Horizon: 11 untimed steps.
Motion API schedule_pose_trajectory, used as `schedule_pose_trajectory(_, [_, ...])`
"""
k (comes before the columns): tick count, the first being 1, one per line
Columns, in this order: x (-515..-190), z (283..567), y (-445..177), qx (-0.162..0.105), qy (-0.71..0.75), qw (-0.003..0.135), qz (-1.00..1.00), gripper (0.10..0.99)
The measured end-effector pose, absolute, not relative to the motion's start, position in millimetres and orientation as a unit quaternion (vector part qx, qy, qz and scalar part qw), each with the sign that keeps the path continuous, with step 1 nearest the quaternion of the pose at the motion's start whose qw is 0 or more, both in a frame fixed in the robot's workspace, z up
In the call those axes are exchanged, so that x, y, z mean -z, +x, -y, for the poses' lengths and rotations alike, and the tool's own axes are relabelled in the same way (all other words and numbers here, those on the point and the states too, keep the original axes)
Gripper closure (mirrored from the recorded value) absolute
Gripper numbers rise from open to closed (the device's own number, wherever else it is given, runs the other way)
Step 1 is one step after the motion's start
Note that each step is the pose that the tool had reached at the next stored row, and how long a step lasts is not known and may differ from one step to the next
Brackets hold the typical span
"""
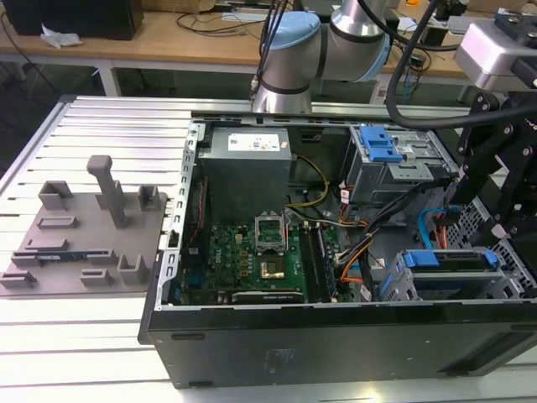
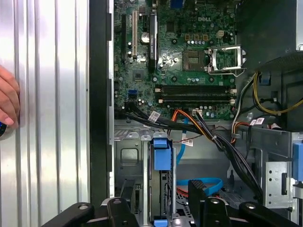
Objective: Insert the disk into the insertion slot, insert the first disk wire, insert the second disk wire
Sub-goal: 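Insert the disk into the insertion slot, then insert the first disk wire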
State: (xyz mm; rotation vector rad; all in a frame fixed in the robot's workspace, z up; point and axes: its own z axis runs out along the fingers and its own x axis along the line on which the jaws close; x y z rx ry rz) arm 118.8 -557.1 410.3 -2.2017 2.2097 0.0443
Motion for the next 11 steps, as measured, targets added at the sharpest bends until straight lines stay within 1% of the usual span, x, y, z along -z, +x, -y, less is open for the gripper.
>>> schedule_pose_trajectory(11, [-410.3,557.1,118.8,-0.015,-0.706,0.012,-0.708,0.525])
